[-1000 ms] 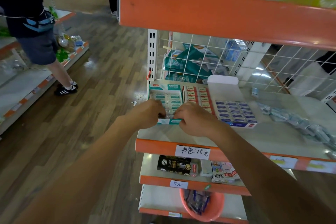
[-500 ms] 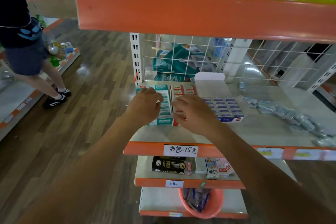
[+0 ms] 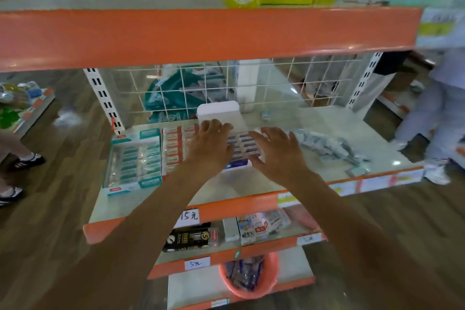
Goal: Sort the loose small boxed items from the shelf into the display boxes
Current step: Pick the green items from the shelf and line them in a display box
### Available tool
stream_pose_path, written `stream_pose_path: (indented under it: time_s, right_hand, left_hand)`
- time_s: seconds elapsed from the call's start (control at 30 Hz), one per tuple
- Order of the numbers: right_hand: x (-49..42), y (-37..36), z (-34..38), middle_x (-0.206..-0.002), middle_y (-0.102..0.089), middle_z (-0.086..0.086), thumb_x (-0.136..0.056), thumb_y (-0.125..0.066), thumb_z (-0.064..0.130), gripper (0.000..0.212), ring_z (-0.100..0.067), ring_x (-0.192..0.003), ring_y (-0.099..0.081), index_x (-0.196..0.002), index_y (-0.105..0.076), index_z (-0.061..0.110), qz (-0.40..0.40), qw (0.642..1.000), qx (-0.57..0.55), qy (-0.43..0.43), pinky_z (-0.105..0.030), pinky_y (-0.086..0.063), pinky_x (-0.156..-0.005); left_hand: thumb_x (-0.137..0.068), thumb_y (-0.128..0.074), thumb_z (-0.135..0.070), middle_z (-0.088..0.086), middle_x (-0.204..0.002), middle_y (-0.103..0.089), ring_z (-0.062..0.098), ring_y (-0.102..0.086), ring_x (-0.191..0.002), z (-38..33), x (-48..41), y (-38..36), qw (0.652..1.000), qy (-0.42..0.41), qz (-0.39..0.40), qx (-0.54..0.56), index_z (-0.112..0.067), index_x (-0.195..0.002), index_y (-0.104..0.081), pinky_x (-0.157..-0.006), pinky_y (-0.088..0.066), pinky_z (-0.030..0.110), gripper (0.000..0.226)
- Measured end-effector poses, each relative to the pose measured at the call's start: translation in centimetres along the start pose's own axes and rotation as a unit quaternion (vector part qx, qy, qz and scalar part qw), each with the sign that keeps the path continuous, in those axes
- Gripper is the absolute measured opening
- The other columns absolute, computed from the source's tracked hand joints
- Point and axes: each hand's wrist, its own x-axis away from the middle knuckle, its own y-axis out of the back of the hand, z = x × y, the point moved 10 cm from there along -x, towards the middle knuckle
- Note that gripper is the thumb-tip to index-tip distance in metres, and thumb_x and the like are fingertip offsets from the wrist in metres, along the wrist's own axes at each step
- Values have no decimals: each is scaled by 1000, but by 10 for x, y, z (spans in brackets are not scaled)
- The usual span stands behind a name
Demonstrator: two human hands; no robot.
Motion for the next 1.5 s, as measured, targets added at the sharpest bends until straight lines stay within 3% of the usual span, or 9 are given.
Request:
stream_pose_path:
  time_s: [0.13, 0.33, 0.7, 0.8, 0.97, 1.17, 1.27, 1.37, 1.5]
  right_hand:
    - [20, 8, -54, -129, -58, -9, -80, -58, 46, 55, -33, -117, -56, -131, -57, 24, -17, 998, -22, -51, -55, -42, -96]
    - [46, 7, -127, -141, -46, -2, -90, -51, 51, 59, -26, -131, -41, -144, -38, 31, 10, 996, 12, -90, -45, -33, -105]
    - [81, -2, -214, -138, -49, 1, -97, -46, 43, 47, -24, -127, -40, -141, -42, 27, 40, 989, 7, -142, -40, -38, -96]
    - [80, -6, -217, -139, -50, 3, -96, -48, 40, 46, -25, -127, -40, -140, -45, 26, 27, 992, -11, -123, -39, -39, -95]
    - [70, -12, -220, -131, -57, 1, -97, -49, 38, 40, -27, -119, -42, -135, -51, 26, 15, 993, -6, -119, -37, -37, -88]
    - [54, -15, -218, -87, -70, -10, -84, -69, 34, 31, -35, -91, -53, -100, -65, 8, -37, 993, -17, -108, -36, -32, -66]
    - [51, -14, -222, -66, -65, -5, -68, -83, 31, 32, -33, -72, -55, -80, -63, 9, -70, 992, -3, -107, -31, -30, -57]
    - [51, -7, -223, -68, -66, -1, -64, -83, 24, 32, -31, -73, -57, -87, -64, 13, -100, 990, -9, -95, -31, -31, -57]
    - [50, 1, -216, -74, -69, -2, -65, -80, 19, 38, -31, -77, -60, -99, -66, 12, -133, 987, -42, -76, -33, -39, -60]
  left_hand:
    - [-94, -49, -34, 6, -137, -41, 27, -32, -127, -58, -12, -17, 999, -44, 14, 15, -19, -135, -41, -98, -36, 42, 45]
    - [-91, -54, -30, 10, -130, -45, 31, -37, -122, -139, -22, -42, 993, -103, 14, 48, -14, -133, -46, -94, -40, 43, 46]
    - [-89, -50, -20, 10, -111, -60, 33, -47, -109, -230, -39, -97, 981, -153, 95, 70, -12, -110, -63, -86, -46, 39, 26]
    - [-87, -50, -16, 11, -103, -62, 36, -52, -102, -236, -39, -112, 979, -162, 104, 68, -10, -104, -65, -81, -47, 41, 23]
    - [-91, -50, -23, 0, -118, -61, 32, -48, -106, -236, -37, -115, 979, -164, 102, 67, -26, -120, -66, -85, -47, 39, 33]
    - [-88, -61, -33, 9, -110, -54, 29, -48, -106, -220, -43, -116, 986, -106, 95, 86, -15, -103, -67, -85, -45, 41, 24]
    - [-84, -67, -28, 9, -98, -61, 30, -56, -95, -222, -47, -112, 985, -93, 79, 125, -14, -95, -67, -71, -42, 32, 18]
    - [-84, -68, -23, 11, -94, -62, 30, -57, -91, -218, -49, -108, 985, -81, 78, 130, -12, -94, -63, -66, -36, 29, 16]
    - [-83, -65, -17, 11, -108, -58, 28, -53, -102, -201, -44, -100, 990, -68, 62, 106, -13, -119, -55, -80, -42, 35, 38]
